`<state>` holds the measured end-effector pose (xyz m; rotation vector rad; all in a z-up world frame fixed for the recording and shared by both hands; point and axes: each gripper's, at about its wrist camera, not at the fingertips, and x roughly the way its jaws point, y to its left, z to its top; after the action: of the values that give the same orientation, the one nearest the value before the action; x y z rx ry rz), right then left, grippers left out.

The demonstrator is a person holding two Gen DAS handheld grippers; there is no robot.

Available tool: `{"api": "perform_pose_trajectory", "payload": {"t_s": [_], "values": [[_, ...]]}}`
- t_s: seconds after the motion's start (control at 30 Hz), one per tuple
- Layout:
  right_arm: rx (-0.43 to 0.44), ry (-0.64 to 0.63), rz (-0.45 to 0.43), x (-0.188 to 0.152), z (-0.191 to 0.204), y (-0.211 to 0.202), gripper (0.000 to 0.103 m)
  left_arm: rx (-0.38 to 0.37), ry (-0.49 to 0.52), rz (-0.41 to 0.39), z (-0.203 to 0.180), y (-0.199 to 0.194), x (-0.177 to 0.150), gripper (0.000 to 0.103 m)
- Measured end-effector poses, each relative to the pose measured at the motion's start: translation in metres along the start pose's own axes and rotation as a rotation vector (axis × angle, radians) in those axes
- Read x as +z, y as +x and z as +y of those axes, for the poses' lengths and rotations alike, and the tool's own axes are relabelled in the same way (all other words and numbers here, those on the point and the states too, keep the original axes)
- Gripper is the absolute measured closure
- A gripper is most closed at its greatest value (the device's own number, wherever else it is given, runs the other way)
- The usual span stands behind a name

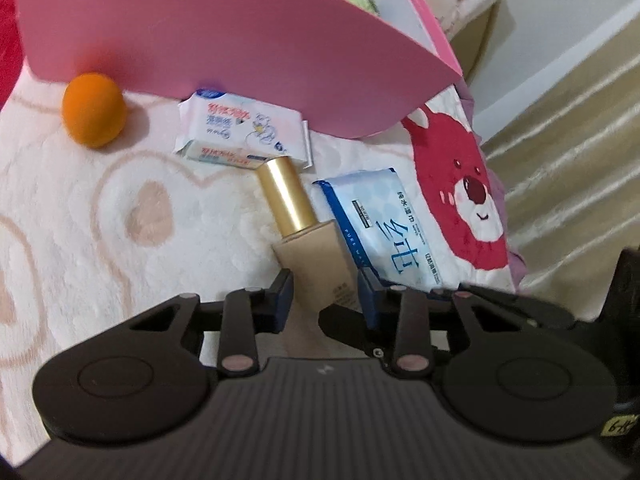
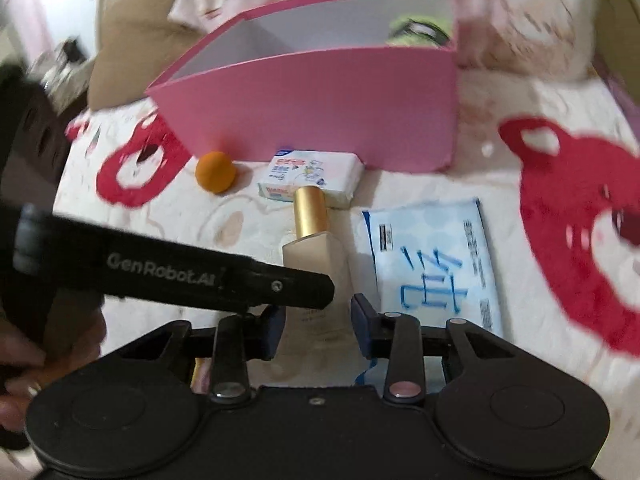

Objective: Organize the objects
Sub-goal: 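Move the left tool to the gold-capped foundation bottle and close on it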

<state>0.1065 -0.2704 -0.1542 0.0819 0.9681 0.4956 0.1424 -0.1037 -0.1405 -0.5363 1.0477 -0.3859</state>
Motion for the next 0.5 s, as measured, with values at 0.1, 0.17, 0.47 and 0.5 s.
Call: {"api": "perform_pose_trajectory", "payload": {"t_s": [0.1,0.17,0.47,0.5], "values": [[-0.019,-0.017,0.008,0.001,0.008,0.0,0.059,-0.009,-0.028,0.009,0.004,0.001,0.002,0.068],[-0.065,-0.083,0.006,-0.002,0.015,0.008,0.055,0.01,-0.027,0.015,0.003,0.004,0.002,0.066],[-0.123,-0.172,0.064,-0.009,0.018,0.029,0.05,0.038,-0.004,0.025,-0.004,0.012,0.004,0.062],[-0.109,-0.167,0.064,-0.008,0.016,0.031,0.048,0.044,0.004,0.028,-0.006,0.012,0.005,0.062]]}}
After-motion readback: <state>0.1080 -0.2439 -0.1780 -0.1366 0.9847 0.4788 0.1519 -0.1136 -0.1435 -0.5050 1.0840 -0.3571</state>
